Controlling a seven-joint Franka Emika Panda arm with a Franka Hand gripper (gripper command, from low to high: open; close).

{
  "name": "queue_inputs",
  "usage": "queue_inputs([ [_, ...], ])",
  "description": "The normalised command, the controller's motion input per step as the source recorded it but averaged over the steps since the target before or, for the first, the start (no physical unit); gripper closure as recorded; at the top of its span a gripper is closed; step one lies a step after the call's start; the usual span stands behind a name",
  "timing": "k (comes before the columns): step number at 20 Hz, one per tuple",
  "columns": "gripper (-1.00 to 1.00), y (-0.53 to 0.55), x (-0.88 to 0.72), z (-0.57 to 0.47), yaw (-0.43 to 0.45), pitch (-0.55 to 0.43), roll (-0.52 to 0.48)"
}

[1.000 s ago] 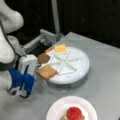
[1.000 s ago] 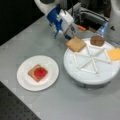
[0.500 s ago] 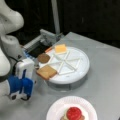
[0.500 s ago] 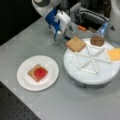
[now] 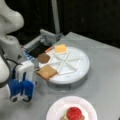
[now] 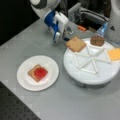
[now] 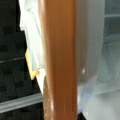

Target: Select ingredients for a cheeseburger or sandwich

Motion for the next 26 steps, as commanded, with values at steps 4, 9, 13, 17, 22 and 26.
queue_inputs([
  [4, -1.0, -0.09, 0.19, -0.07, 0.098, -0.136, 0.301],
  [9, -1.0, -0.06, 0.2, -0.1, 0.076, -0.154, 0.297],
  [13, -1.0, -0.09, 0.19, -0.12, 0.043, -0.16, 0.286],
  [17, -1.0, -0.1, 0.19, -0.13, 0.022, -0.155, 0.275],
  [22, -1.0, -0.07, 0.2, -0.12, 0.026, -0.153, 0.261],
  [26, -1.0, -0.07, 0.19, -0.12, 0.036, -0.148, 0.245],
])
